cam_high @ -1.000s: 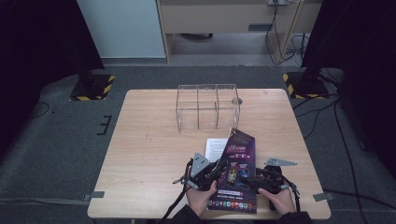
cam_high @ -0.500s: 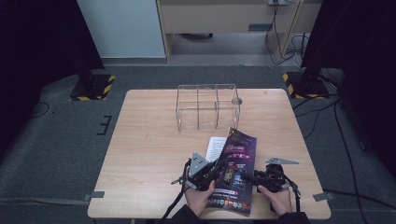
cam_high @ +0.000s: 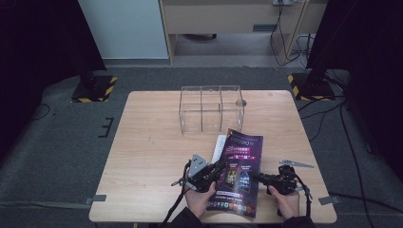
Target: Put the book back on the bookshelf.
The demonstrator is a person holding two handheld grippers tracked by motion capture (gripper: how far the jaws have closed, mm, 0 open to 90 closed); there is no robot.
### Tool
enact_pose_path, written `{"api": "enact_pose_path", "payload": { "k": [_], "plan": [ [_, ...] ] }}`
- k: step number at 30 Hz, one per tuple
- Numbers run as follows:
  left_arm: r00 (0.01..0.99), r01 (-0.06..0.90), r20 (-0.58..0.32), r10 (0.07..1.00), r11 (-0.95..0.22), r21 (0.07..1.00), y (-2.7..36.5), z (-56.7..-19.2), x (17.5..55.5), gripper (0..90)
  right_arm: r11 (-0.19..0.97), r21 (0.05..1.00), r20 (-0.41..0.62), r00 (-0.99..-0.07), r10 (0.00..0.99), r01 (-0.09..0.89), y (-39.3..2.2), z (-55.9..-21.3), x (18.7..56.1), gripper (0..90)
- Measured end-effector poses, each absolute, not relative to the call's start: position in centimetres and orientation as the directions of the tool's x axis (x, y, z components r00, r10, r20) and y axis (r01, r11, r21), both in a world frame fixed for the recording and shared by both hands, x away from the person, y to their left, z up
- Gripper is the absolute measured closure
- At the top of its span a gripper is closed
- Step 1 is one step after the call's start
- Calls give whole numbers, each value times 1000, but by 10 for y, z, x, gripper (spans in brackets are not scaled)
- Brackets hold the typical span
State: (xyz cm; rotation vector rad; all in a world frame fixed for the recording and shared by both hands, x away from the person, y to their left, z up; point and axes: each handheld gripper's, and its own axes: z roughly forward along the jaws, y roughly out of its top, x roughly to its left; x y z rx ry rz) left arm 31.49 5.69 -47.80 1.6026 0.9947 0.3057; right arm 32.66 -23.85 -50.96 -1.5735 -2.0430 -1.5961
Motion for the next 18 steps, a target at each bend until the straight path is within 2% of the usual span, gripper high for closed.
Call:
{"api": "enact_pose_path", "payload": {
  "k": [7,18],
  "plan": [
    [597,458,-341,726,40,888,65,-481,320,823,-134,694,611,-480,630,708,-247,-496,323,845],
    [594,479,-352,723,33,877,74,-484,327,618,-125,768,549,-546,633,628,-249,-474,316,847]
  ]
}}
